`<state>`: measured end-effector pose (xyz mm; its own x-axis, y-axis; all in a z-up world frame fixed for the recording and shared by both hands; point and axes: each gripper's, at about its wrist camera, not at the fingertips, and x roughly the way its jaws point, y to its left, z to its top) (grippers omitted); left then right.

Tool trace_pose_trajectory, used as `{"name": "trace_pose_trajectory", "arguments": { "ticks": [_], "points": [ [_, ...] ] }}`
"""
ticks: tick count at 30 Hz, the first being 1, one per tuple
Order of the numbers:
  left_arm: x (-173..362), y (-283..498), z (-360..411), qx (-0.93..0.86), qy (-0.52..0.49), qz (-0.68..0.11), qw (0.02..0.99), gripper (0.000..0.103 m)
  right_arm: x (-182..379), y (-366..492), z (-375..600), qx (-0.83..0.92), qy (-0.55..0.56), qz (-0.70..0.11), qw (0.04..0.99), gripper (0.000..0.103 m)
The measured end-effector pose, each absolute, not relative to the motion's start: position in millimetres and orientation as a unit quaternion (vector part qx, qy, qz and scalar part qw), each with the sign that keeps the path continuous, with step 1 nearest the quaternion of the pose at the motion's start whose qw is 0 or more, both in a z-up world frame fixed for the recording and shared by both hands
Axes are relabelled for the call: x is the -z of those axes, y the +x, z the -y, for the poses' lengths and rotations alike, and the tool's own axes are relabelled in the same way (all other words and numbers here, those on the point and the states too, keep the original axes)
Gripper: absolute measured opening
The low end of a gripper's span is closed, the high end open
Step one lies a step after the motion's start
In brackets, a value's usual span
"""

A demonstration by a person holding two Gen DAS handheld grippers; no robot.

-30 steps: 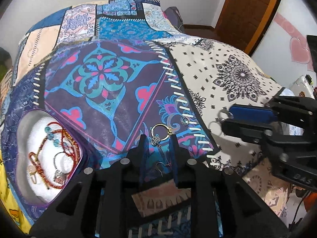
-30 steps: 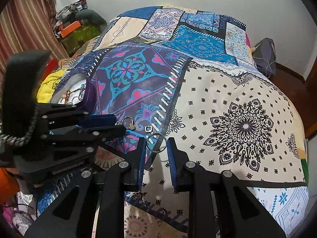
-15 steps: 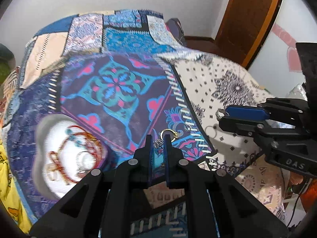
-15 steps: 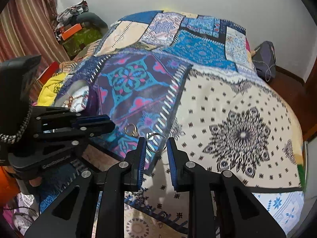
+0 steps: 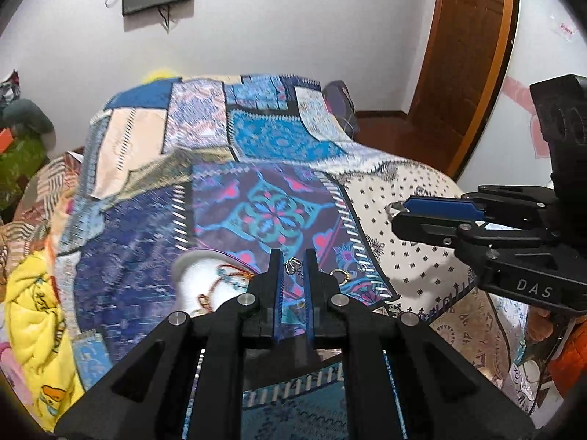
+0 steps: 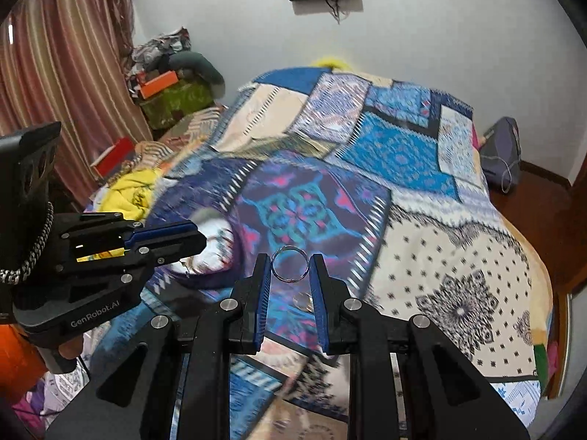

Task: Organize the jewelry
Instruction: 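Carry both held pieces over the heart box and lower them inside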

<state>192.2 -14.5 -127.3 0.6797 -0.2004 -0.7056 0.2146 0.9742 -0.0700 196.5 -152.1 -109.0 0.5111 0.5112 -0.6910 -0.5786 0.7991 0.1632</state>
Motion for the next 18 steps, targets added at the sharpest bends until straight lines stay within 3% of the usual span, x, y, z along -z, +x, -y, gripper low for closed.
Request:
{"name": "trace_pose_trajectory", "arguments": {
  "ticks": [18],
  "points": [
    [110, 168, -44, 0.088, -0.001, -0.361, 0.928, 0.009, 86, 184, 86, -0.360, -0.050, -0.351, 0.863, 0.019]
  ]
}}
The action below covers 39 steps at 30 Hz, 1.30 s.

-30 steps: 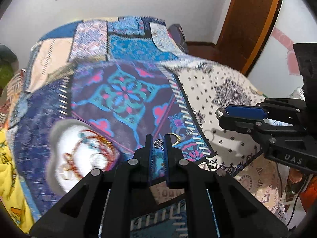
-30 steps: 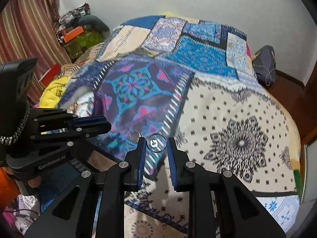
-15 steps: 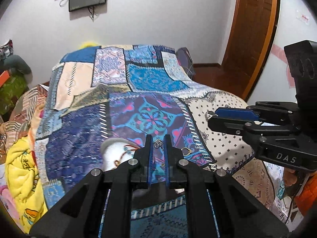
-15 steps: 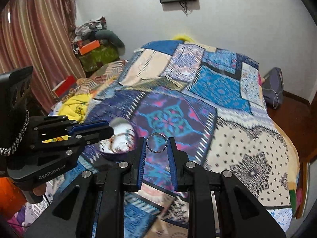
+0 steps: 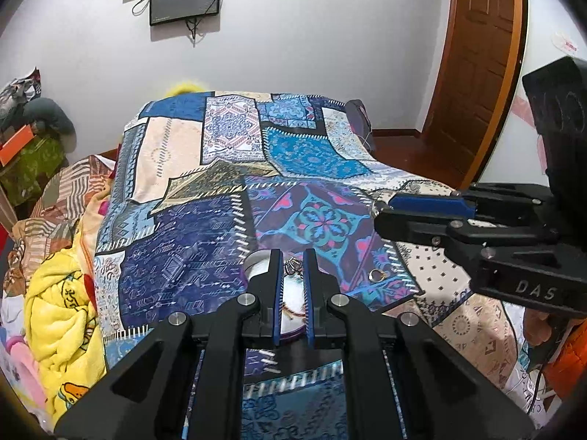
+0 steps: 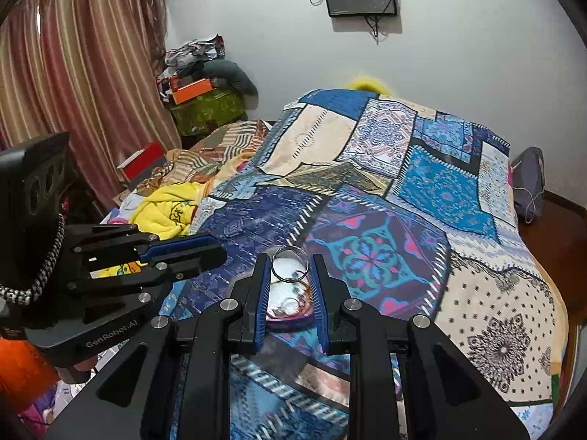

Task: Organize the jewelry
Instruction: 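Carry both held pieces over the heart box and lower them inside, then open both grippers to release the pieces into the heart box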

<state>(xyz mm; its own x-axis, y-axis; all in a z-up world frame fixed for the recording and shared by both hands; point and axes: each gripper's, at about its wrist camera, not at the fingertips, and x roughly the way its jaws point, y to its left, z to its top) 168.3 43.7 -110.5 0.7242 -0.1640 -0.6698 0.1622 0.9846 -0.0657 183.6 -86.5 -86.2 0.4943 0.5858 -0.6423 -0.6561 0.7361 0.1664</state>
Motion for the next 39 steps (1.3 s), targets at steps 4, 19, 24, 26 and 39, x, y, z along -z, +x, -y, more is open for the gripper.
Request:
{"name": "trace_pose_trajectory", "arguments": {
  "ticks": [4, 19, 24, 26, 39],
  "points": [
    [123, 170, -50, 0.088, -0.002, -0.372, 0.924, 0.009, 90, 184, 78, -0.364, -0.051, -0.354, 0.860, 0.019],
    [171, 190, -58, 0.106, -0.019, -0.418, 0.902, 0.009, 133, 209, 46, -0.370, -0.056, -0.407, 0.833, 0.019],
    [179, 196, -60, 0.107, -0.023, -0.424, 0.899, 0.009, 146, 217, 37, -0.373, -0.061, -0.420, 0.825, 0.019],
    [181, 197, -61, 0.106, -0.022, -0.423, 0.900, 0.009, 150, 219, 34, -0.373, -0.061, -0.425, 0.822, 0.019],
    [185, 197, -66, 0.094, -0.016, -0.425, 0.900, 0.009, 157, 219, 24, -0.375, -0.081, -0.419, 0.823, 0.020]
  ]
}}
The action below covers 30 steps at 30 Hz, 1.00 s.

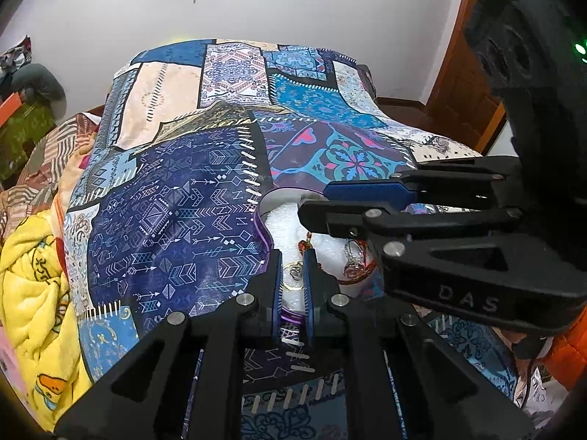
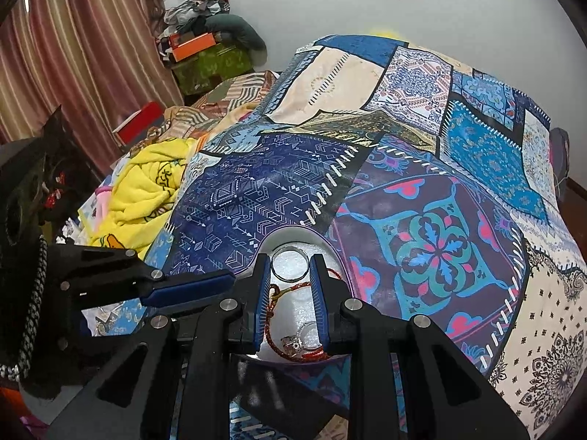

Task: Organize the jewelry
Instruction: 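Open both grippers to release the pieces into the heart box, then move both open grippers back toward the rings left on the quilt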

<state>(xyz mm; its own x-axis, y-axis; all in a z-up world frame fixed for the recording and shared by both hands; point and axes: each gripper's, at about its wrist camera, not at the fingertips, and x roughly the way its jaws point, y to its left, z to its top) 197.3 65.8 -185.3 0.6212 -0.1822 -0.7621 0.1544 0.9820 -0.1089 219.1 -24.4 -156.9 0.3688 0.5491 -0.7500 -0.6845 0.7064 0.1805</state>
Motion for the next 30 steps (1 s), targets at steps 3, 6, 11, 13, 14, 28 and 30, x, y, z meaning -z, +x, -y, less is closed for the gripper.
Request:
{"name": "trace_pose_trajectory", "arguments": {
  "ticks": [3, 6, 11, 13, 14, 28, 30],
  "points": [
    [185, 197, -67, 0.091, -0.017, -0.427, 0.899, 0.010, 154, 214, 23, -0.370, -0.096, -0.412, 0.827, 0.021],
    [184, 195, -66, 0.090, -0.018, -0.427, 0.899, 0.013, 152, 212, 24, -0.368, -0.095, -0.408, 0.830, 0.028],
    [178, 191, -65, 0.083, -0.013, -0.420, 0.904, 0.031, 147, 212, 31, -0.357, -0.089, -0.402, 0.838, 0.034],
    [175, 189, -64, 0.081, -0.011, -0.415, 0.906, 0.033, 144, 212, 35, -0.353, -0.086, -0.403, 0.840, 0.034],
    [173, 188, -65, 0.080, -0.011, -0.415, 0.906, 0.033, 143, 212, 37, -0.350, -0.084, -0.403, 0.841, 0.034],
    [156, 168, -63, 0.050, 0.003, -0.403, 0.914, 0.059, 130, 198, 63, -0.331, -0.068, -0.403, 0.851, 0.049],
    [154, 165, -61, 0.051, 0.002, -0.405, 0.913, 0.059, 128, 195, 69, -0.328, -0.067, -0.400, 0.853, 0.049]
  ]
}}
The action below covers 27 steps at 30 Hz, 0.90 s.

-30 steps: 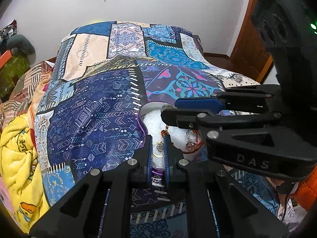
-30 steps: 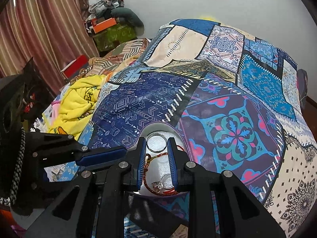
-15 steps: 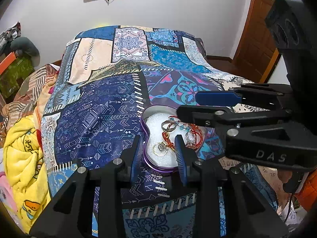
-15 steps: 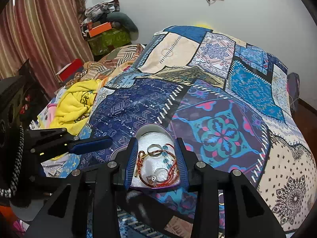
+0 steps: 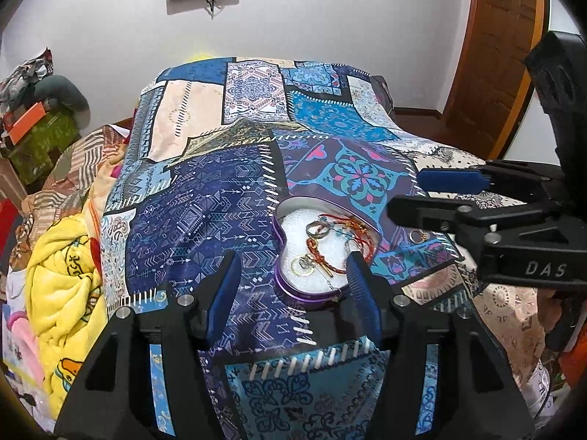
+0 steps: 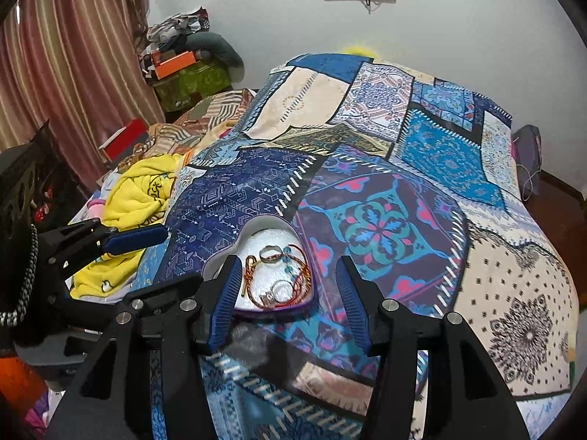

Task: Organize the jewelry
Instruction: 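Move both open grippers back toward the rings left on the quilt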

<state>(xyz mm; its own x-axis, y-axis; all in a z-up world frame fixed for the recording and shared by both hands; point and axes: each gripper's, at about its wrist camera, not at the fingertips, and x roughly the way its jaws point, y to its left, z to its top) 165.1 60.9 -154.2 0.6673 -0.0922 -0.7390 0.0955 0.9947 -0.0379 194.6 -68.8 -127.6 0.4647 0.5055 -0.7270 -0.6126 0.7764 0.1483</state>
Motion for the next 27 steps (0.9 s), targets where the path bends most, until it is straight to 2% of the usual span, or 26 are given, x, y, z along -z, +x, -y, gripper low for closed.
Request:
{"name": "trace_pose_trajectory", "arguments": {
  "ticks": [15, 27],
  "points": [
    [150, 166, -9, 0.091, 0.017, -0.410, 0.908, 0.061, 114, 187, 148, -0.258, -0.052, -0.396, 0.880, 0.049],
    [191, 178, 40, 0.154, 0.029, -0.461, 0.873, 0.061, 146, 190, 201, -0.213, -0.049, -0.439, 0.871, 0.049]
  ]
}}
